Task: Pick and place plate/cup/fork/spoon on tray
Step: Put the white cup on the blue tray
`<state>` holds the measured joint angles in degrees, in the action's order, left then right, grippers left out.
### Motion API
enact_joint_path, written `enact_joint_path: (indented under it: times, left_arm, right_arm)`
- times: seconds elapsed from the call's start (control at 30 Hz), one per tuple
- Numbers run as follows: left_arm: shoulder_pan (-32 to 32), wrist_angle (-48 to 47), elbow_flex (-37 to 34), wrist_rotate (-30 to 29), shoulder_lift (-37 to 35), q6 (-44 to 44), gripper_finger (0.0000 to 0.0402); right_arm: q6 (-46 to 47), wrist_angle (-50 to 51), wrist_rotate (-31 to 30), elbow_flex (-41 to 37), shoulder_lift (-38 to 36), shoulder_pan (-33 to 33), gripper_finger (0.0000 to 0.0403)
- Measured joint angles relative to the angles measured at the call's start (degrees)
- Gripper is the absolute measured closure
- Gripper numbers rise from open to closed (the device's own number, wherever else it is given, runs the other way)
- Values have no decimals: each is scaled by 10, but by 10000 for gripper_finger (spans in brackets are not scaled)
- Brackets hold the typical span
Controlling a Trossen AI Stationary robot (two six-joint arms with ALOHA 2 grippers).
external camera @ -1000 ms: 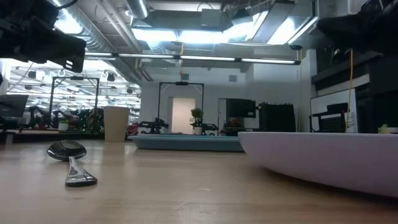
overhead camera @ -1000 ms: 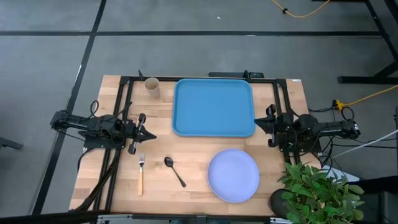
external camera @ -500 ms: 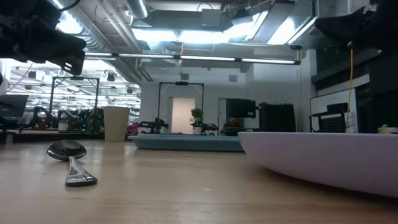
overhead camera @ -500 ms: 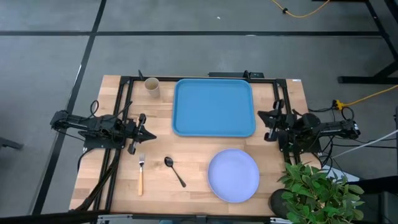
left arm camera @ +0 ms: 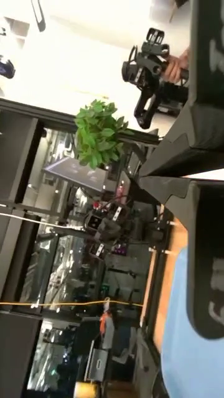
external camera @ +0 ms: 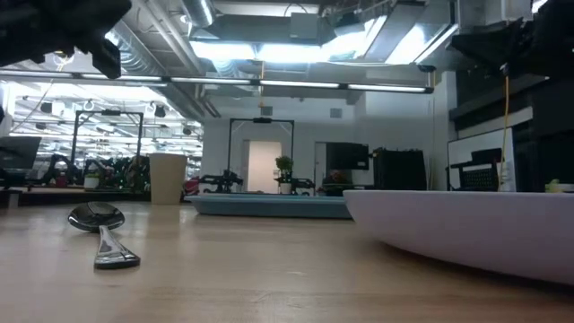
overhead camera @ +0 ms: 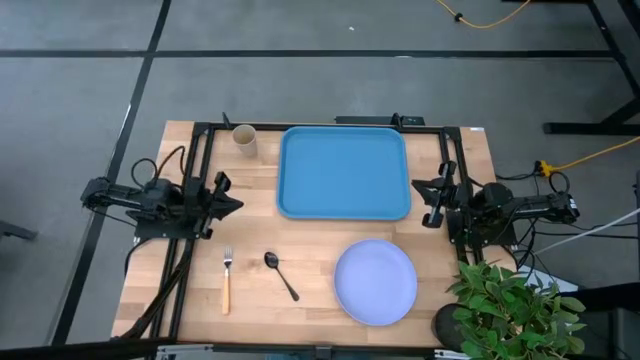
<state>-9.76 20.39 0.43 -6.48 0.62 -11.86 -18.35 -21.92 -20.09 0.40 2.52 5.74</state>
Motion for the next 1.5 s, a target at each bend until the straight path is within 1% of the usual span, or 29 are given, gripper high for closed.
enact_joint_path:
  times: [0.07,0.2,0.37,0.47,0.53,0.6,0.63,0.7,0.8,0.93,1.0,1.07,1.17,1.23,1.33,1.4,1.5]
  left_arm:
    - [0,-16,0,-14,6,0,401]
    - [0,-18,0,-53,16,0,401]
    - [0,-20,0,-63,31,3,401]
    - [0,-20,0,-73,43,40,401]
    - [0,-18,0,-91,51,71,401]
    - [0,-12,0,-129,58,74,401]
    - [0,-9,0,-152,62,63,401]
    - [0,5,0,-205,72,32,401]
    - [0,44,0,-298,91,24,401]
    - [0,54,0,-416,103,67,401]
    - [2,52,0,-452,107,77,401]
    - [8,49,0,-462,108,71,401]
    - [23,49,0,-468,112,26,401]
    - [36,49,0,-486,114,1,401]
    - [58,41,0,-509,127,2,401]
    - [74,24,0,-515,136,2,401]
    - [100,-29,0,-518,150,-4,401]
  right_arm:
    - [-2,-16,0,0,0,0,372]
    - [-3,-25,0,0,0,0,372]
    - [0,-24,1,0,0,0,372]
    - [-2,-25,1,0,0,0,372]
    - [-3,-25,1,0,0,0,372]
    - [-3,-25,2,0,0,0,372]
    - [-1,-25,2,0,0,0,372]
    - [1,-25,2,0,0,0,372]
    - [1,-26,2,0,0,0,372]
    - [5,-26,2,0,0,0,372]
    - [29,-25,2,0,0,0,372]
    - [48,-23,2,0,0,0,372]
    - [61,-22,2,0,0,0,372]
    - [61,-20,2,0,0,0,372]
    - [61,-17,2,0,0,0,372]
    - [61,-10,2,0,0,0,372]
    - [60,3,2,0,0,0,372]
